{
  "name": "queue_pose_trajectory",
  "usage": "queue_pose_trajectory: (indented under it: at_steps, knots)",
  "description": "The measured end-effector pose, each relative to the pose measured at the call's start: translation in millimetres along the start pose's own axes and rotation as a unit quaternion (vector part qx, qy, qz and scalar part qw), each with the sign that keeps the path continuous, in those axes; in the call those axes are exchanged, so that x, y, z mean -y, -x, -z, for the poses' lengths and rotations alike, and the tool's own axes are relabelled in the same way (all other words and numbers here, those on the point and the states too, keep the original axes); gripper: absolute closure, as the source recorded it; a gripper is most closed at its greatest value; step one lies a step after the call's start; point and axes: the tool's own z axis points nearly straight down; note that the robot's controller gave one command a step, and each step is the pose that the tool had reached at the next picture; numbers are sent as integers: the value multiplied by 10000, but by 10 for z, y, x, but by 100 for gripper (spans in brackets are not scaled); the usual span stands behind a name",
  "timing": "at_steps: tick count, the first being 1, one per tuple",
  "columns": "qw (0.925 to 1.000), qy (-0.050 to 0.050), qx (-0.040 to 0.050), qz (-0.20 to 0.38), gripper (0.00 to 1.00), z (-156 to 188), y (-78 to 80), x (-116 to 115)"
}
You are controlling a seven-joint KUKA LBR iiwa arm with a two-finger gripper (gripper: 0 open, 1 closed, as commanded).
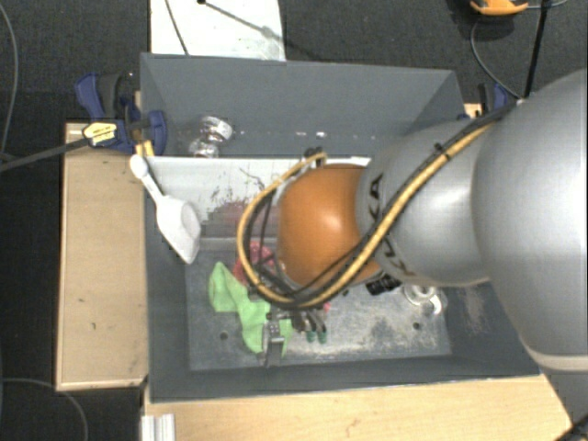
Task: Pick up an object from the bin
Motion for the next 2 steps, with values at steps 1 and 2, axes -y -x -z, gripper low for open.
queue_pose_trajectory:
  at_steps: [1, 2]
  knots:
    - [9991, -3, -10, -417, 0, -121, -22, -98]
    - [9982, 5, 18, -603, 0, -77, 7, -96]
